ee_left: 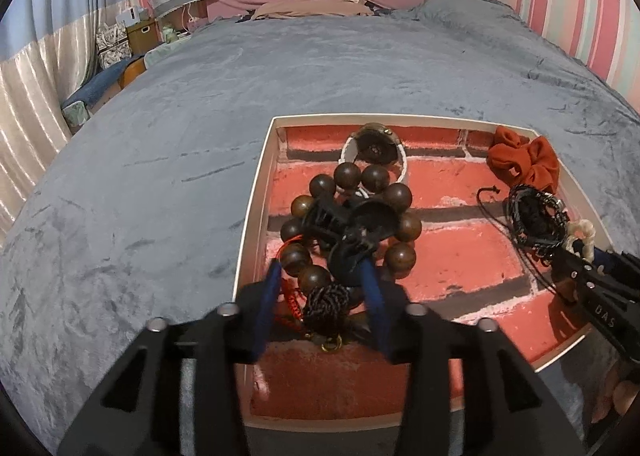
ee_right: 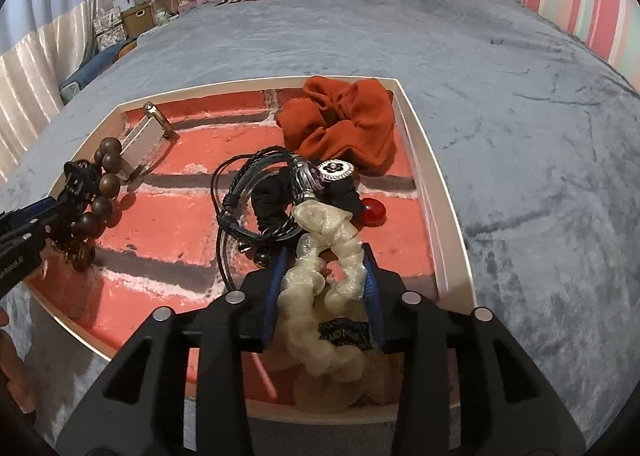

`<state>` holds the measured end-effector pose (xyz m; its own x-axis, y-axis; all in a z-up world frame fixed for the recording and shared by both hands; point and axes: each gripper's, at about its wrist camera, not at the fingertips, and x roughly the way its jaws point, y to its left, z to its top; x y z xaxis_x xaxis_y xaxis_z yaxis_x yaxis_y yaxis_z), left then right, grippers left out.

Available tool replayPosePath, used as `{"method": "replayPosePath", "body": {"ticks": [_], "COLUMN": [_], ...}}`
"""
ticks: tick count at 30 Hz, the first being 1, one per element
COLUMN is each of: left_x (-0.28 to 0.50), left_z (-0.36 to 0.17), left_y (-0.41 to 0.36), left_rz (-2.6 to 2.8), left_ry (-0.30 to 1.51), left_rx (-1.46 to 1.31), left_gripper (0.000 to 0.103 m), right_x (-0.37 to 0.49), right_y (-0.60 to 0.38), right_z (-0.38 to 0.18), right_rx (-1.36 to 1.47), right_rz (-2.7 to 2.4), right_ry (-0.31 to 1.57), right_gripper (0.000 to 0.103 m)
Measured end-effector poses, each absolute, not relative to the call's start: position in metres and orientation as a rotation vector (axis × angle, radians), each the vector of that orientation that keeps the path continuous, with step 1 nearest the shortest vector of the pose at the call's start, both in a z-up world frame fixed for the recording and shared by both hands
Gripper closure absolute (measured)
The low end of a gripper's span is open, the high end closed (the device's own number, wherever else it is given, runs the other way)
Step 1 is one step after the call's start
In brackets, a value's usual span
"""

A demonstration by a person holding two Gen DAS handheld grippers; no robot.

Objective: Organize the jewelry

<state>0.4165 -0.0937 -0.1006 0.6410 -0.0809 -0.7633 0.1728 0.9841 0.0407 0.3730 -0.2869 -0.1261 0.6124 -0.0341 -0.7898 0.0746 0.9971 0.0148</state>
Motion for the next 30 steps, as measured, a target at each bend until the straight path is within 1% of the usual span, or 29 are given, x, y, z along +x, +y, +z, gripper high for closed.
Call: {"method": "replayPosePath", "body": {"ticks": [3, 5, 7, 9, 11, 13, 14, 15, 16, 18, 23, 26, 30], "left_x": [0.42, 0.42, 0.417, 0.413, 0.407, 0.4, 0.395, 0.388, 0.383, 0.368, 0.328, 0.296, 0.248], "left_z": [-0.102, -0.101, -0.099, -0.094, -0.088, -0.08, -0.074, -0.068, -0.063, -0.05, -0.023, -0.006, 0.017], "left_y": [-0.092, -0.09, -0.088, -0.087, -0.085, -0.084, -0.082, -0.079, -0.077, -0.07, -0.054, -0.043, -0.028], "left_rz": [-0.146, -0.154, -0.157, -0.165, -0.179, -0.191, -0.194, -0.195, -0.194, -0.193, -0.179, -0.157, -0.117], "left_ry": [0.867, 0.874, 0.873, 0.864, 0.863, 0.853, 0.841, 0.829, 0.818, 0.788, 0.727, 0.682, 0.612], "left_rx": [0.105, 0.092, 0.091, 0.091, 0.084, 0.081, 0.076, 0.066, 0.059, 0.045, 0.024, 0.02, 0.03], "left_gripper": [0.051, 0.05, 0.048, 0.045, 0.045, 0.045, 0.041, 0.031, 0.029, 0.021, 0.018, 0.01, 0.009], "right_x": [0.376, 0.376, 0.374, 0.371, 0.367, 0.36, 0.356, 0.352, 0.348, 0.339, 0.304, 0.274, 0.227], "right_y": [-0.283, -0.28, -0.28, -0.28, -0.281, -0.283, -0.285, -0.284, -0.284, -0.284, -0.278, -0.273, -0.263], "right_z": [-0.126, -0.125, -0.121, -0.116, -0.11, -0.101, -0.096, -0.091, -0.087, -0.079, -0.058, -0.042, -0.02], "right_rx": [0.028, 0.017, 0.009, 0.015, 0.018, 0.026, 0.033, 0.034, 0.036, 0.043, 0.053, 0.054, 0.049], "right_rz": [-0.057, -0.057, -0.057, -0.049, -0.043, -0.046, -0.043, -0.044, -0.044, -0.04, -0.03, -0.019, -0.009], "right_ry": [0.912, 0.91, 0.895, 0.881, 0.86, 0.84, 0.828, 0.815, 0.805, 0.789, 0.771, 0.739, 0.683], "right_gripper": [0.054, 0.045, 0.031, 0.025, 0.021, 0.014, 0.012, 0.009, 0.005, 0.004, 0.004, 0.004, 0.004]}}
